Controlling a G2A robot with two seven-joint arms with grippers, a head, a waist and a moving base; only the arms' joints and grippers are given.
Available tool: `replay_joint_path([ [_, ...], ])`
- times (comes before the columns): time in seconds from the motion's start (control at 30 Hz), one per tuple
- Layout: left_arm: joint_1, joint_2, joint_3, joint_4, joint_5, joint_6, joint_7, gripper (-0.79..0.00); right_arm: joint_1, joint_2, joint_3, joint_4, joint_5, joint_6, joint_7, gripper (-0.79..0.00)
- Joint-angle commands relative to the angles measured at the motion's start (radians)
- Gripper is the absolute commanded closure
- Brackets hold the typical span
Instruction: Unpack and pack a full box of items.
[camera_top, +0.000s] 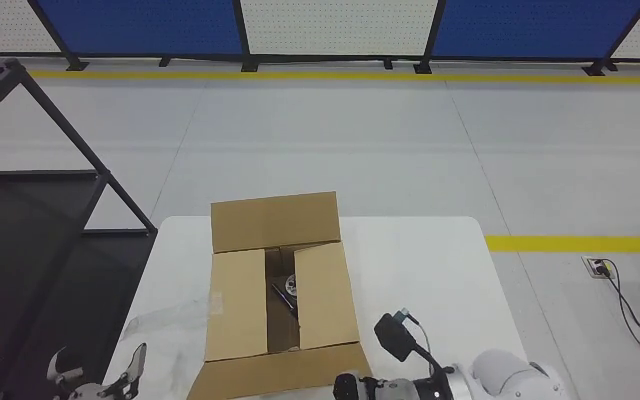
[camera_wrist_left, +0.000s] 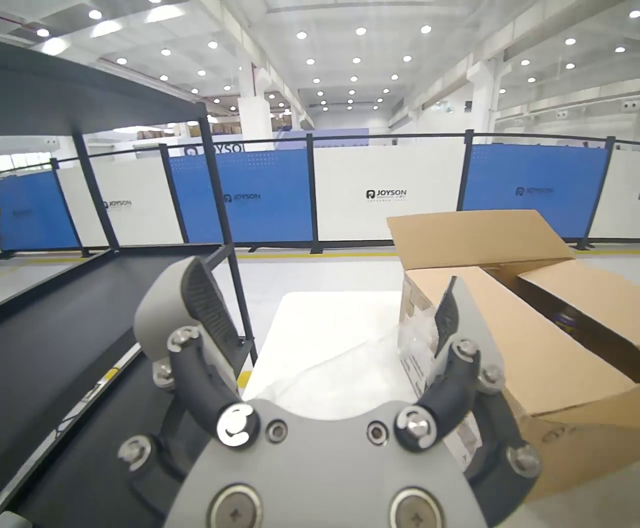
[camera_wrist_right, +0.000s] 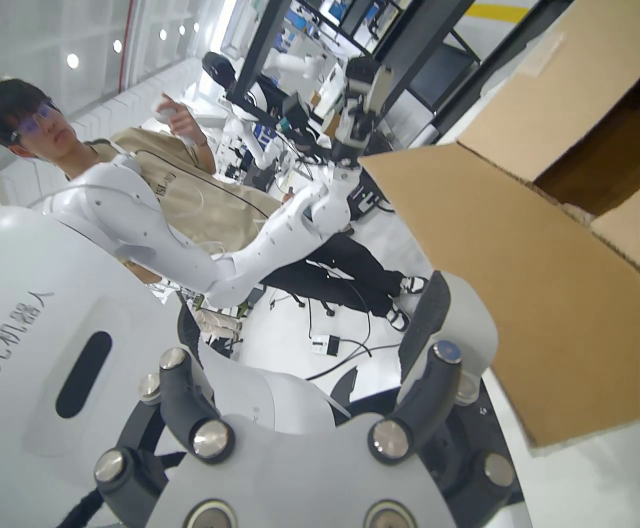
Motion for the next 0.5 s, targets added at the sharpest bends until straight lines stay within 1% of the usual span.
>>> replay_joint_path([
  [0.0, -0.013, 0.000, 0.002, -0.016, 0.004, 0.024, -0.043, -0.785, -0.023, 0.007, 0.011, -0.008, 0.006, -0.017, 0.021, -0.785],
  [0.07, -0.028, -0.001, 0.007, -0.029, 0.010, 0.050, -0.084, -0.785, -0.043, 0.013, 0.024, -0.010, 0.009, -0.025, 0.014, -0.785],
  [0.13, -0.042, -0.001, 0.016, -0.040, 0.032, 0.064, -0.119, -0.785, -0.058, 0.017, 0.034, -0.012, 0.017, -0.035, -0.022, -0.785],
  [0.27, -0.069, 0.000, 0.032, -0.057, 0.072, 0.070, -0.165, -0.785, -0.087, 0.024, 0.050, -0.038, 0.026, -0.078, -0.080, -0.785],
  [0.4, -0.096, 0.002, 0.047, -0.086, 0.124, 0.088, -0.228, -0.785, -0.126, 0.032, 0.062, -0.060, -0.019, -0.090, -0.135, -0.785],
  [0.47, -0.109, 0.003, 0.051, -0.101, 0.156, 0.103, -0.271, -0.785, -0.140, 0.035, 0.064, -0.061, -0.042, -0.075, -0.158, -0.785],
])
